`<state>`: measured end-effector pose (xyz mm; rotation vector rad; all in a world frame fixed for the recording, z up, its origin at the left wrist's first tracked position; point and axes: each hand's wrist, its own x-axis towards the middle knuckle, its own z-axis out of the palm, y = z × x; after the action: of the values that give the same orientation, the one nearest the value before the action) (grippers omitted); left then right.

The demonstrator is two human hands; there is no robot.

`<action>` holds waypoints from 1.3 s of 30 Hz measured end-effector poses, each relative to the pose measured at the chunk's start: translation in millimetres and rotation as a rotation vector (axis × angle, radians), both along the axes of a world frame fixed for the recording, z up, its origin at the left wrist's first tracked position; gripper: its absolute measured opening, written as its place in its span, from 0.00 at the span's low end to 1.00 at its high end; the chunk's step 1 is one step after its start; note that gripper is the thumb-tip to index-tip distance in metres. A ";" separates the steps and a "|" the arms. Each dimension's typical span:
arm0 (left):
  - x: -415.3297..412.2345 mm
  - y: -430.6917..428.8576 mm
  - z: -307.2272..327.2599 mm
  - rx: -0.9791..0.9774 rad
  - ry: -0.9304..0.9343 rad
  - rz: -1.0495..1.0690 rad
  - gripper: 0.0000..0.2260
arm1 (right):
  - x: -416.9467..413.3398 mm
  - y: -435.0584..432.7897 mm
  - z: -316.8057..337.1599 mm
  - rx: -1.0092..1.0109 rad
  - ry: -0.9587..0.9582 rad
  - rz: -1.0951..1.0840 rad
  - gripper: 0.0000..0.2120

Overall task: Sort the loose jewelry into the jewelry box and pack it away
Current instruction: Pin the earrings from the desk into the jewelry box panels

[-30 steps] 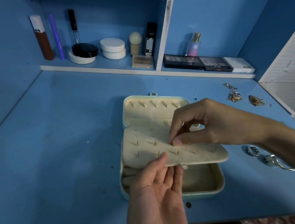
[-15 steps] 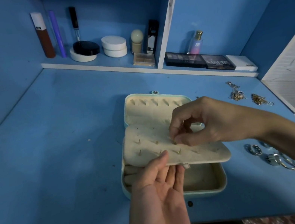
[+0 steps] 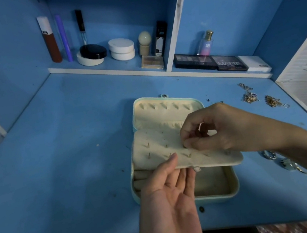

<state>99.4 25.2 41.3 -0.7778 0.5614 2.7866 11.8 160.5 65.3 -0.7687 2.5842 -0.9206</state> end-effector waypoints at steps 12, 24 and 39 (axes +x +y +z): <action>-16.7 -1.0 12.1 0.064 0.050 -0.014 0.05 | 9.3 60.2 -1.6 -0.372 -0.085 -0.196 0.21; -33.6 1.7 10.1 0.135 0.050 -0.015 0.19 | -9.9 53.7 -15.7 -0.559 -0.049 -0.403 0.07; -122.7 -44.5 -28.5 -1.054 0.635 0.085 0.12 | -32.1 45.1 -29.3 -0.693 -0.151 -0.580 0.11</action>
<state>-23.3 -19.3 12.8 0.0362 2.2141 2.6223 -20.2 205.6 36.1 -0.0430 2.3679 -2.0107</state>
